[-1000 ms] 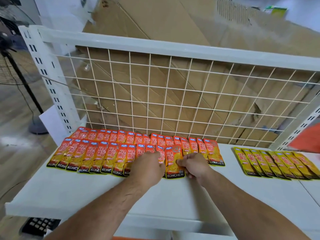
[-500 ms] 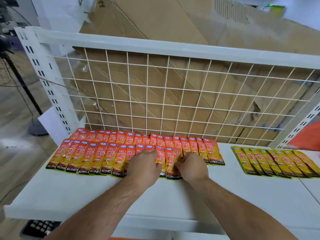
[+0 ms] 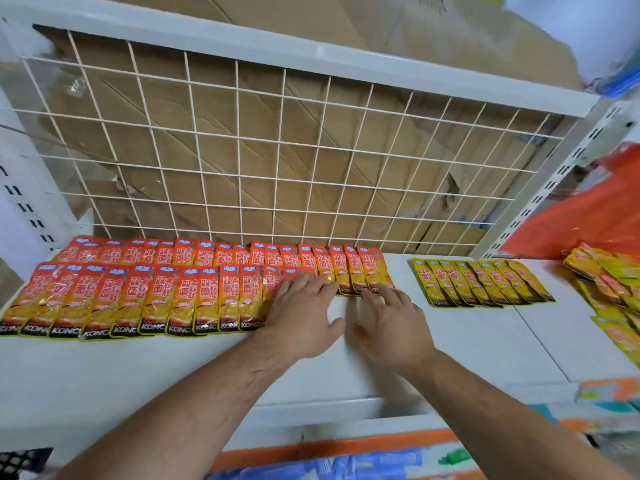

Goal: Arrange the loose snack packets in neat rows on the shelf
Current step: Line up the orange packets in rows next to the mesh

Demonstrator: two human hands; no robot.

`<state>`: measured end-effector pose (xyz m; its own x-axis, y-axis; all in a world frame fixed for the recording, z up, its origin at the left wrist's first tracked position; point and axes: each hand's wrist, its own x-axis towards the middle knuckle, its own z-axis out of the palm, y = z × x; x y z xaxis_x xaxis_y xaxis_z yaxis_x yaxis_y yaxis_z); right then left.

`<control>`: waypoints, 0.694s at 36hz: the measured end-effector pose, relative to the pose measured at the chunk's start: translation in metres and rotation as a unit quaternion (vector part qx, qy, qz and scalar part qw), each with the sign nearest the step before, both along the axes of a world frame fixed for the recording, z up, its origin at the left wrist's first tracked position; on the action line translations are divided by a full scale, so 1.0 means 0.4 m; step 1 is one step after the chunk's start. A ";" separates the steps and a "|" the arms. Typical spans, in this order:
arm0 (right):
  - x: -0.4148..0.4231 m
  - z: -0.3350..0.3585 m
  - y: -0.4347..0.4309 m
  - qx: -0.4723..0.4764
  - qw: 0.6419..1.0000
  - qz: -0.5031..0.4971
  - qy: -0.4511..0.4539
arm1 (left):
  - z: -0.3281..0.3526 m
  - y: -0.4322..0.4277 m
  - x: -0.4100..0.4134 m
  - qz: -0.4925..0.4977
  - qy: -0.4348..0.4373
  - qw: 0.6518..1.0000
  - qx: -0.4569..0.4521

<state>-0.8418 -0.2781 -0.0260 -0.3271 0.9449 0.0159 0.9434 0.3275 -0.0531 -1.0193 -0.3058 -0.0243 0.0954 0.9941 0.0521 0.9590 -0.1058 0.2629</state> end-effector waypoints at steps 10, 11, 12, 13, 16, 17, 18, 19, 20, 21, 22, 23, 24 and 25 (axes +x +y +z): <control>0.293 0.035 -0.051 -0.065 0.995 -0.078 0.000 | 0.011 0.008 0.274 -0.085 0.027 0.995 -0.046; 0.328 0.038 -0.055 -0.067 0.994 -0.084 0.009 | 0.014 0.007 0.307 -0.089 0.029 0.995 -0.046; 0.365 0.040 -0.060 -0.068 0.994 -0.089 0.016 | 0.018 0.005 0.343 -0.093 0.031 0.994 -0.044; 0.404 0.040 -0.064 -0.068 0.993 -0.092 0.022 | 0.021 0.003 0.379 -0.096 0.032 0.994 -0.044; 0.530 0.038 -0.079 -0.056 0.994 -0.091 0.030 | 0.033 -0.004 0.495 -0.099 0.034 0.993 -0.046; 0.573 0.039 -0.084 -0.054 0.994 -0.090 0.029 | 0.037 -0.007 0.537 -0.099 0.036 0.993 -0.044; 0.615 0.042 -0.090 -0.052 0.994 -0.091 0.029 | 0.042 -0.012 0.578 -0.099 0.037 0.994 -0.043; 0.657 0.047 -0.096 -0.049 0.994 -0.091 0.031 | 0.047 -0.017 0.621 -0.098 0.036 0.994 -0.041; 0.699 0.051 -0.101 -0.044 0.994 -0.091 0.032 | 0.051 -0.021 0.664 -0.097 0.035 0.994 -0.039; 0.740 0.055 -0.106 -0.038 0.995 -0.090 0.030 | 0.056 -0.025 0.708 -0.098 0.033 0.994 -0.039; 0.781 0.060 -0.110 -0.031 0.995 -0.090 0.026 | 0.060 -0.028 0.752 -0.098 0.031 0.994 -0.043; 0.821 0.065 -0.115 -0.024 0.996 -0.089 0.022 | 0.063 -0.029 0.794 -0.100 0.029 0.993 -0.047; 0.861 0.072 -0.119 -0.018 0.996 -0.089 0.018 | 0.066 -0.028 0.833 -0.102 0.027 0.993 -0.049; 0.899 0.079 -0.122 -0.015 0.996 -0.088 0.013 | 0.070 -0.026 0.871 -0.104 0.026 0.993 -0.049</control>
<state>-0.4821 -0.3270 0.0057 -0.1560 0.9877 -0.0063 0.9843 0.1549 -0.0847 -0.6708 -0.3164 0.0036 0.2992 0.9527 -0.0539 0.9314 -0.2794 0.2333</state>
